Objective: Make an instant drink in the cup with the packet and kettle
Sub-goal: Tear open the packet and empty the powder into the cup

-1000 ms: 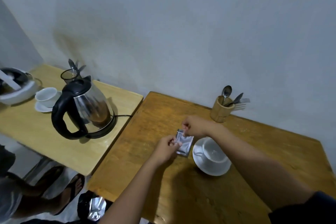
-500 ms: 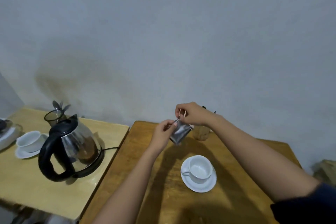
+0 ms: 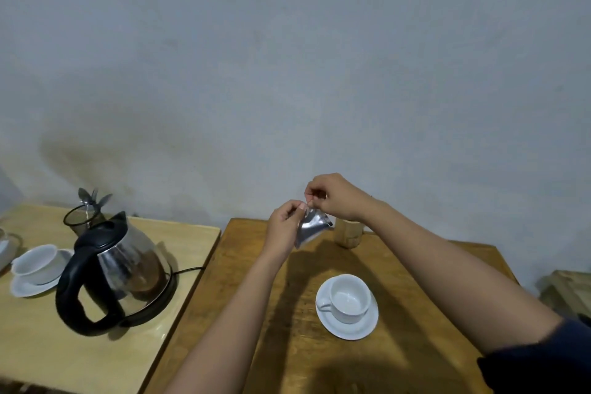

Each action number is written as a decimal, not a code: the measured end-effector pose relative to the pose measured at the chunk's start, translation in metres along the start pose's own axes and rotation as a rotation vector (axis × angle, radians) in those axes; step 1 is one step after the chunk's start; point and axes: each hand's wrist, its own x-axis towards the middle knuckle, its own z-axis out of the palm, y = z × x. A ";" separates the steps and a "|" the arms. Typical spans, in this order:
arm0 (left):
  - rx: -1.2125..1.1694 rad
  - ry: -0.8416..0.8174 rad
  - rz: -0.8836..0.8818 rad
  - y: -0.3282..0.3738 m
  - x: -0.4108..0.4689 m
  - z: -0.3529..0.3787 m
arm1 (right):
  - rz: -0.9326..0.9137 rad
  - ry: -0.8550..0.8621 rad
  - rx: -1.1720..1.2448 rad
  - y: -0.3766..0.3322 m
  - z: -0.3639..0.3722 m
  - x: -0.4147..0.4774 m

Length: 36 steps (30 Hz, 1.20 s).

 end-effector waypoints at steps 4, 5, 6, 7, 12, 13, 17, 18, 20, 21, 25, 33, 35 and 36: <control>-0.098 -0.023 0.012 0.002 0.001 -0.008 | -0.129 0.046 -0.049 -0.006 0.006 -0.002; -0.109 -0.035 0.016 0.002 0.002 -0.012 | -0.152 0.054 -0.064 -0.007 0.008 -0.002; -0.112 -0.043 0.019 0.002 0.002 -0.015 | -0.175 0.063 -0.084 -0.008 0.010 -0.002; -0.111 -0.049 0.020 0.003 0.003 -0.018 | -0.198 0.072 -0.105 -0.008 0.012 -0.001; -0.131 0.011 -0.027 -0.001 0.005 -0.032 | -0.335 0.039 -0.255 -0.015 0.026 0.001; -0.149 0.051 -0.047 -0.004 0.007 -0.037 | -0.390 0.020 -0.308 -0.018 0.030 0.001; -0.195 0.189 -0.069 -0.018 0.014 -0.063 | -0.507 -0.016 -0.337 -0.029 0.045 0.005; -0.210 0.208 -0.064 -0.020 0.014 -0.070 | -0.514 -0.022 -0.326 -0.030 0.047 0.005; -0.227 0.262 -0.083 -0.028 0.016 -0.084 | -0.533 -0.033 -0.305 -0.031 0.053 0.006; -0.231 0.304 -0.097 -0.032 0.017 -0.090 | -0.547 -0.041 -0.293 -0.032 0.056 0.004; -0.265 0.498 -0.136 -0.040 0.016 -0.117 | -0.595 -0.040 -0.248 -0.037 0.077 0.004; -0.177 0.456 -0.148 -0.063 -0.011 -0.162 | 0.007 -0.221 0.179 0.010 0.175 0.004; -0.154 0.414 -0.172 -0.071 -0.023 -0.166 | 0.204 -0.306 0.295 0.026 0.206 -0.002; -0.151 0.417 -0.186 -0.074 -0.028 -0.167 | 0.289 -0.336 0.333 0.030 0.218 -0.005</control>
